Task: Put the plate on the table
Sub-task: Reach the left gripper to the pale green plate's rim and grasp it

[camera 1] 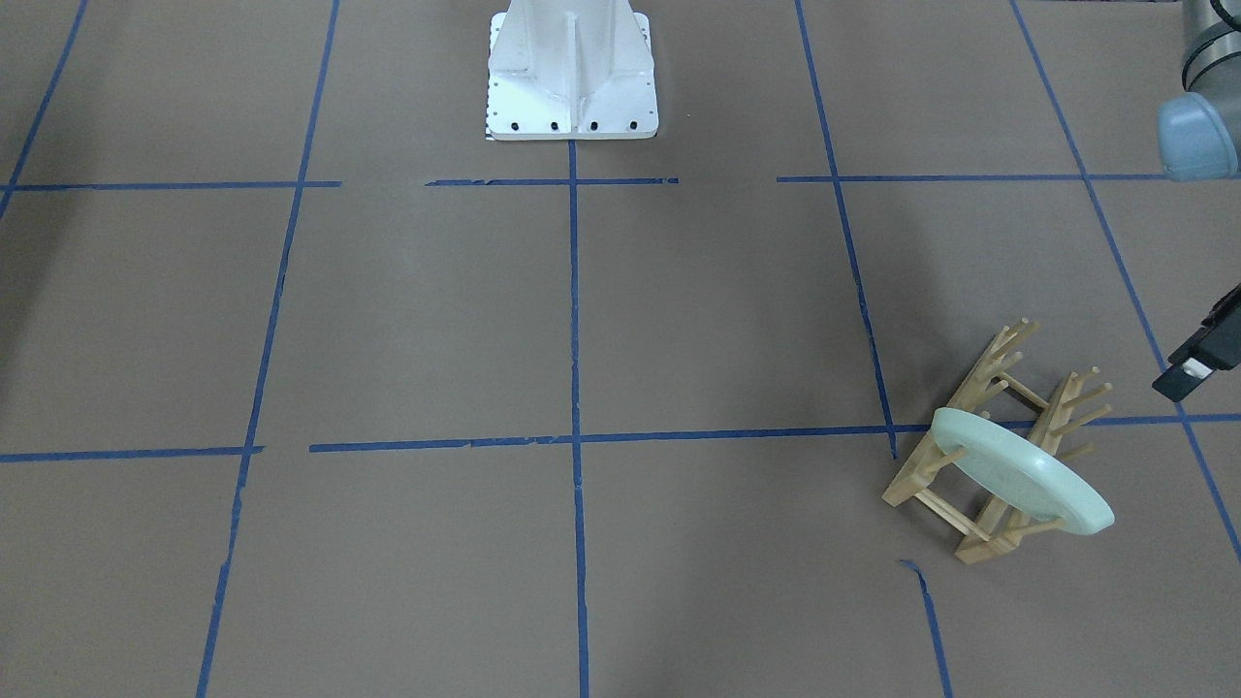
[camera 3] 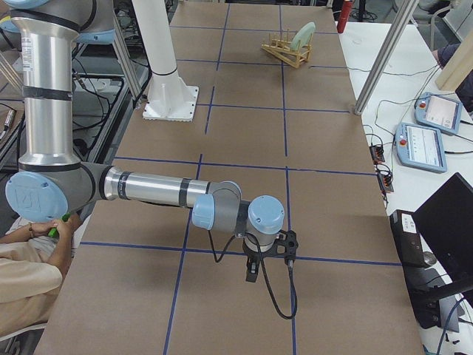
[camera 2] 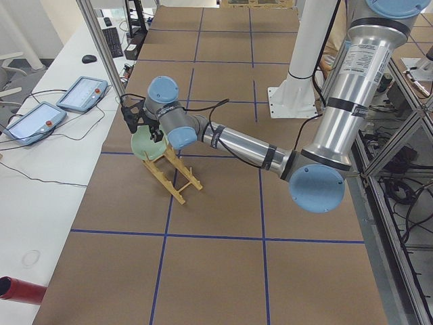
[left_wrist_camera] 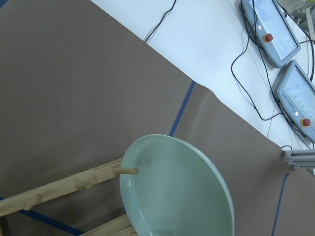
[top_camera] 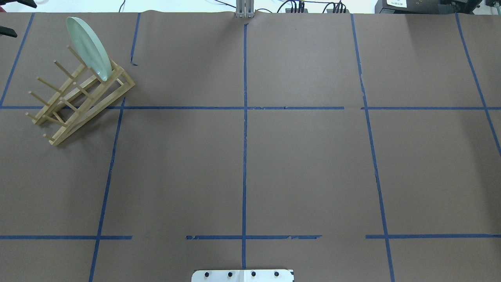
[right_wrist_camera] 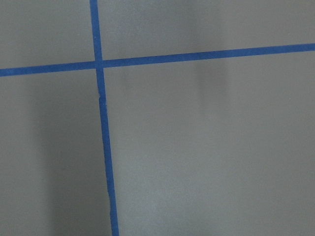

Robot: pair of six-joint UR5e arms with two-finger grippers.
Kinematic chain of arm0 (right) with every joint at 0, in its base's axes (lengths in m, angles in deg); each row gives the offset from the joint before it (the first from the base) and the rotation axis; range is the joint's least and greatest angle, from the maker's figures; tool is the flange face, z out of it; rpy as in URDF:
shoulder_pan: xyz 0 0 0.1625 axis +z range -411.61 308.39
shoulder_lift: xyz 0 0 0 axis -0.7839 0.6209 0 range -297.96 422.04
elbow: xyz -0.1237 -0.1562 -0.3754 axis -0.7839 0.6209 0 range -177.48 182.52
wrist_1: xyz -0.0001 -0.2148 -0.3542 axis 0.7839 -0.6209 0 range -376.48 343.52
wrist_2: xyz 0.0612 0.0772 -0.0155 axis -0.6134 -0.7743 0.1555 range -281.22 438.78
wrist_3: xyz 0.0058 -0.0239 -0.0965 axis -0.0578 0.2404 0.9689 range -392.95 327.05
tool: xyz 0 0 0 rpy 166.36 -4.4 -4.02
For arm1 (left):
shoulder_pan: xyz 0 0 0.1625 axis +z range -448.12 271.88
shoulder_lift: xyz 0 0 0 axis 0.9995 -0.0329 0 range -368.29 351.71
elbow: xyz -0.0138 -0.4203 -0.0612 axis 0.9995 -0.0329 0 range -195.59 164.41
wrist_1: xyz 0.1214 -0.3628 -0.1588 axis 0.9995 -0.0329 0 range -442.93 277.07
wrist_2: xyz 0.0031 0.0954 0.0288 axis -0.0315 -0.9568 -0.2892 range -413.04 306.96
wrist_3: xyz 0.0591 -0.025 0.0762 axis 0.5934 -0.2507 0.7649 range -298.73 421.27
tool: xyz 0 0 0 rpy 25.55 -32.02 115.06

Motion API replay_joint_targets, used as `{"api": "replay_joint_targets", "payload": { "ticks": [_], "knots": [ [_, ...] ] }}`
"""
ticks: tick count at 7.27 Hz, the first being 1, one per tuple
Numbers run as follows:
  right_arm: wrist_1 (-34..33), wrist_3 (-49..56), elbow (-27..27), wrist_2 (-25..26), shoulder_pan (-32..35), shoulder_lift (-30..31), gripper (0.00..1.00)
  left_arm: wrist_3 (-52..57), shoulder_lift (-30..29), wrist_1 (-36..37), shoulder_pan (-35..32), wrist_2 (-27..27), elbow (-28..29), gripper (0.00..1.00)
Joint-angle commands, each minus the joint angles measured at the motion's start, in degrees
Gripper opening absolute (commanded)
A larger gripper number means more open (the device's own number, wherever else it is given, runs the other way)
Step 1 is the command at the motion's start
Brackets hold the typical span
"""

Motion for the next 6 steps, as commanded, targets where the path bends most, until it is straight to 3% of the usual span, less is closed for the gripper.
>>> {"api": "replay_joint_targets", "payload": {
  "ticks": [1,2,6],
  "knots": [
    [0.0,0.0,0.0,0.0,0.0,0.0,1.0,-16.2,-4.6,-5.5,8.2,-9.6,5.1,1.0],
    [0.0,0.0,0.0,0.0,0.0,0.0,1.0,-16.6,-5.7,-5.5,11.1,-14.1,6.2,1.0],
    [0.0,0.0,0.0,0.0,0.0,0.0,1.0,-10.1,-5.4,-4.6,10.9,-14.5,6.8,0.88]
  ]
}}
